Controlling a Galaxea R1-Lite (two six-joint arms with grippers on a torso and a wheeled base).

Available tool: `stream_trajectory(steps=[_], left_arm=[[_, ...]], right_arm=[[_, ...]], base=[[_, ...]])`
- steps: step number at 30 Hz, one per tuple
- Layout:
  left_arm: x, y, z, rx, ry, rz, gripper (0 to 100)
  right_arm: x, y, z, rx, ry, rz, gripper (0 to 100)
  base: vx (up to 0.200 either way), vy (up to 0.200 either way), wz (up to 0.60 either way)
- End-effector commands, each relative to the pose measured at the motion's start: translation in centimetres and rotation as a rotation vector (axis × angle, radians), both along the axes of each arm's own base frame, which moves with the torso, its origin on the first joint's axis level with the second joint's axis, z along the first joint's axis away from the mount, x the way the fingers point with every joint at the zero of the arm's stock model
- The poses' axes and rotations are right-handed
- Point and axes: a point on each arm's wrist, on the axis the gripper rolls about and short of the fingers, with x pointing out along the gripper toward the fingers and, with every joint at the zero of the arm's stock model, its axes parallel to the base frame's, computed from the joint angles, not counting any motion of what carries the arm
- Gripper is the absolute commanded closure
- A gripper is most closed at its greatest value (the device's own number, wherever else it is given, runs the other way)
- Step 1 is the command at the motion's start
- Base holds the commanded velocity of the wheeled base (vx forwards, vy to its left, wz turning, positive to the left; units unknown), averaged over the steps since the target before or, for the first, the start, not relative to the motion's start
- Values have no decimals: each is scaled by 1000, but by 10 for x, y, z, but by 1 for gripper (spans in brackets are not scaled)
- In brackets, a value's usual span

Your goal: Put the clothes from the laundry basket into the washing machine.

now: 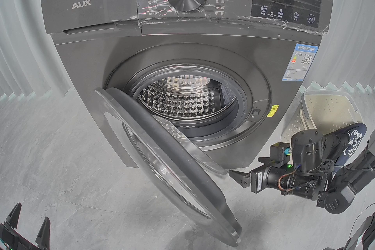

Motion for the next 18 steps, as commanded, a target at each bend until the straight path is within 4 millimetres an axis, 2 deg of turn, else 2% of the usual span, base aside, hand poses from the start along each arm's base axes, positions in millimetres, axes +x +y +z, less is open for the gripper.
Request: stream_trajectory(steps=[1, 8, 16, 18], left_arm=[[0, 0, -4, 0, 4, 0, 0], [0, 0, -4, 0, 4, 0, 0], [0, 0, -4, 1, 4, 0, 0], [0, 0, -4, 1, 4, 0, 0]], right_arm=[[-7, 11, -6, -14, 17, 46, 0], [-24, 27, -5, -8, 18, 120, 0], [-17, 28, -2, 5, 3, 104, 0], [-16, 29, -2, 7, 1, 106, 0]], base=[[0, 0, 0], [0, 0, 0], [0, 0, 0], [-200, 0, 0]])
